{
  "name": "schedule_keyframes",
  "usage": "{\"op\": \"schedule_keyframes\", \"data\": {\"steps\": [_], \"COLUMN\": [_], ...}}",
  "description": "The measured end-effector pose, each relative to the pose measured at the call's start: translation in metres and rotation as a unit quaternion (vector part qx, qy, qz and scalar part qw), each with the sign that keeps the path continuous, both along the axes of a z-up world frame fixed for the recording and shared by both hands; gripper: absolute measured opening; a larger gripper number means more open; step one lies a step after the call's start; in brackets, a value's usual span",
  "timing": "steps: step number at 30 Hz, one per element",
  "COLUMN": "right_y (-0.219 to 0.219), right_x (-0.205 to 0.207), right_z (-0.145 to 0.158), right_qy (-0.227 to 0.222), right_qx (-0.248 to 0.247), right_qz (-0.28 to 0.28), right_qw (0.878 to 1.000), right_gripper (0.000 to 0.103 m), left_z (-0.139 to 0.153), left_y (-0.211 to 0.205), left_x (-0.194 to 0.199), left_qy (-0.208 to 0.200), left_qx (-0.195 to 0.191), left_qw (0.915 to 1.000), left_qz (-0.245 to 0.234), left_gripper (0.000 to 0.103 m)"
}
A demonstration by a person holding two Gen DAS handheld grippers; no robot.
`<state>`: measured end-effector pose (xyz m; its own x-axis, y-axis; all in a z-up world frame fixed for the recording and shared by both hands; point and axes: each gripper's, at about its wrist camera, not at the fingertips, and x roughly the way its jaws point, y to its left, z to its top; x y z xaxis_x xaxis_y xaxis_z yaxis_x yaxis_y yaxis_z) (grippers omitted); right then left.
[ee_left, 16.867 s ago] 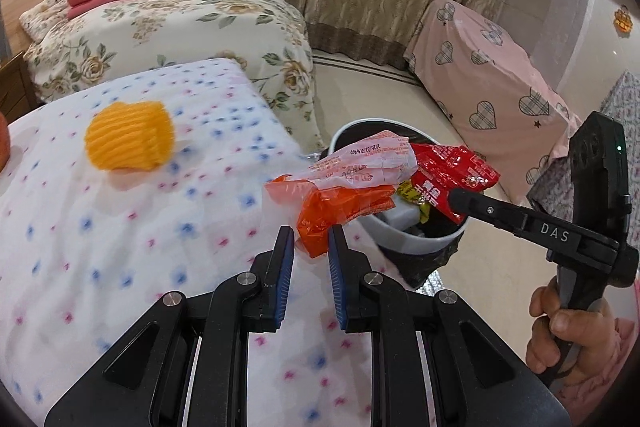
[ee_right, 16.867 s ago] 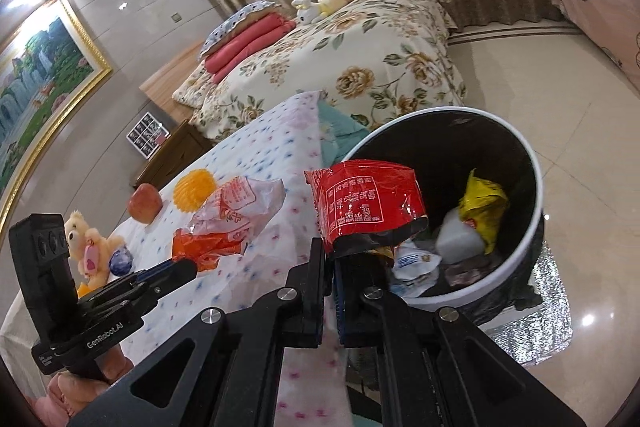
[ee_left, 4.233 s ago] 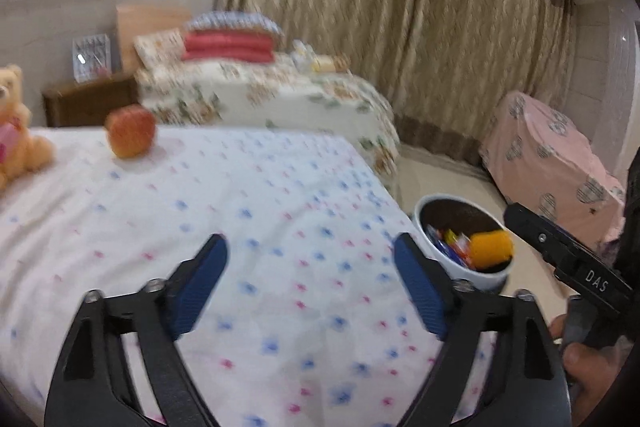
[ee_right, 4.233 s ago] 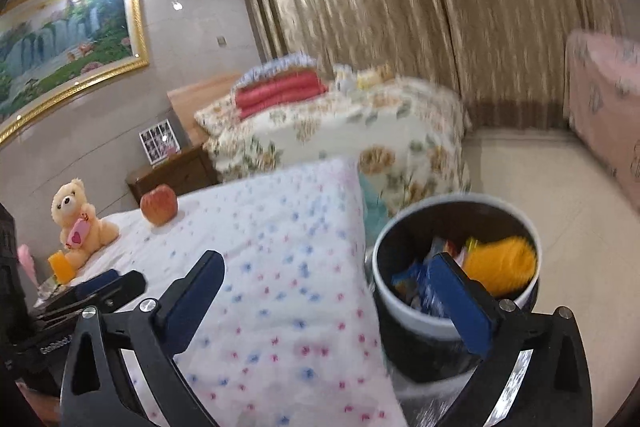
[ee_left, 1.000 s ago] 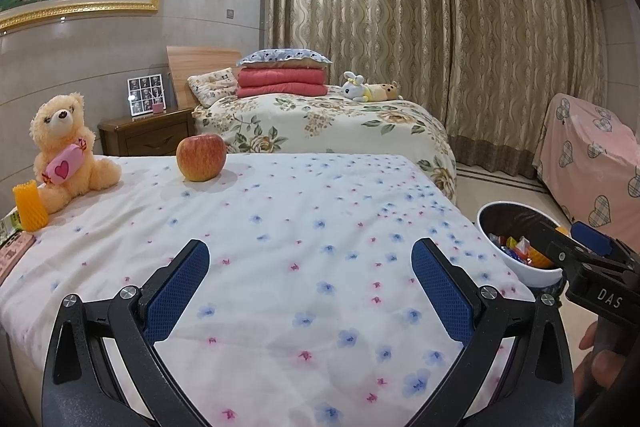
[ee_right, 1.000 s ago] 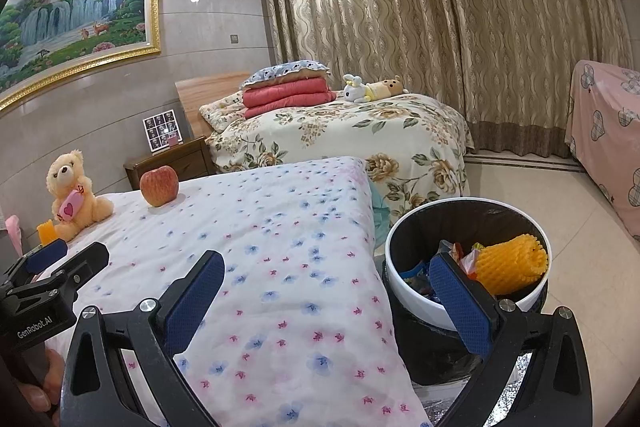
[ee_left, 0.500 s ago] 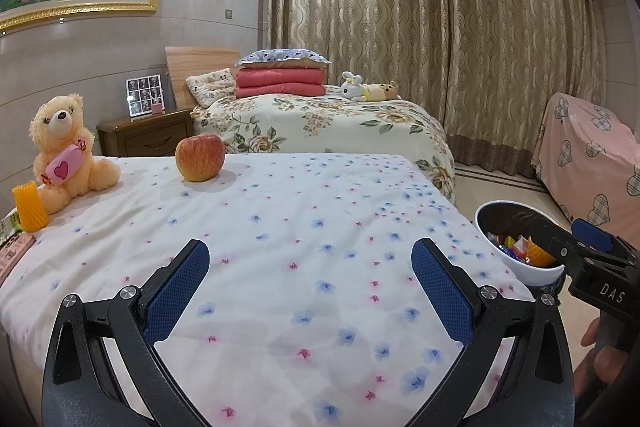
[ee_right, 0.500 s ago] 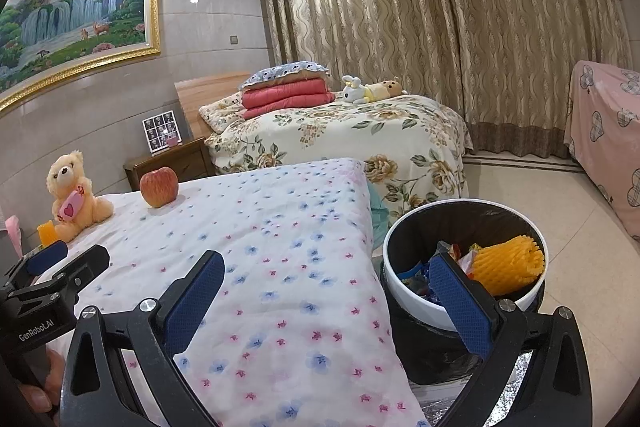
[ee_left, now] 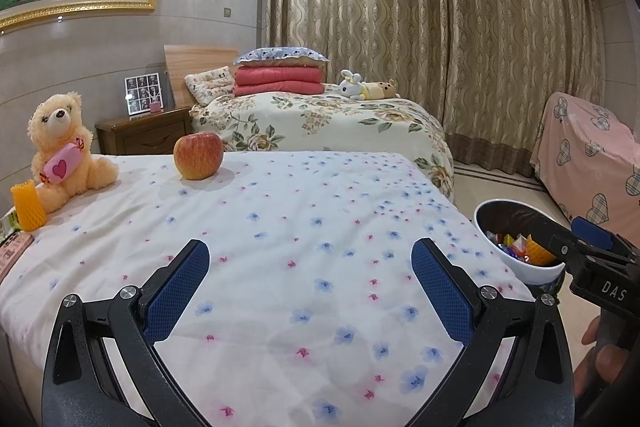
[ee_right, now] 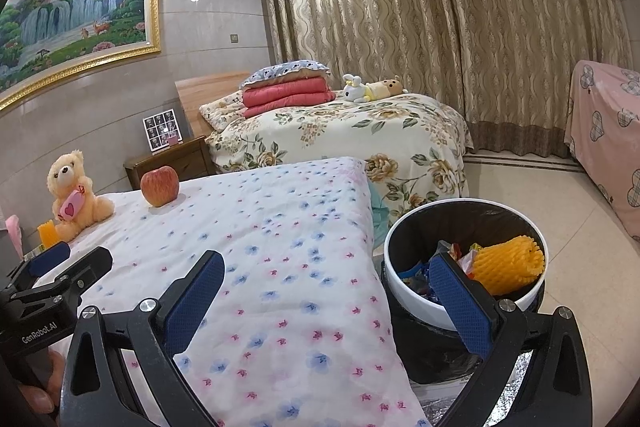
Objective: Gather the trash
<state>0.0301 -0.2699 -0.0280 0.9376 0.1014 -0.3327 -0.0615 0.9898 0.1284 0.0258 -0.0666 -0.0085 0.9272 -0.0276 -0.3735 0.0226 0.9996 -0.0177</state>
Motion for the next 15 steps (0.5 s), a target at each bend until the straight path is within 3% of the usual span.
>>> {"op": "schedule_keyframes", "data": {"steps": [15], "right_y": [0.0002], "right_x": [0.003], "right_z": [0.0], "right_qy": [0.012], "right_qx": [0.001], "right_qz": [0.0], "right_qw": [1.0], "right_gripper": [0.103], "left_z": [-0.0053], "left_y": [0.0004], "left_x": [0.0026], "left_qy": [0.009], "left_qx": [-0.005], "left_qw": [0.9999], "left_qz": [-0.004], "left_gripper": [0.103]}}
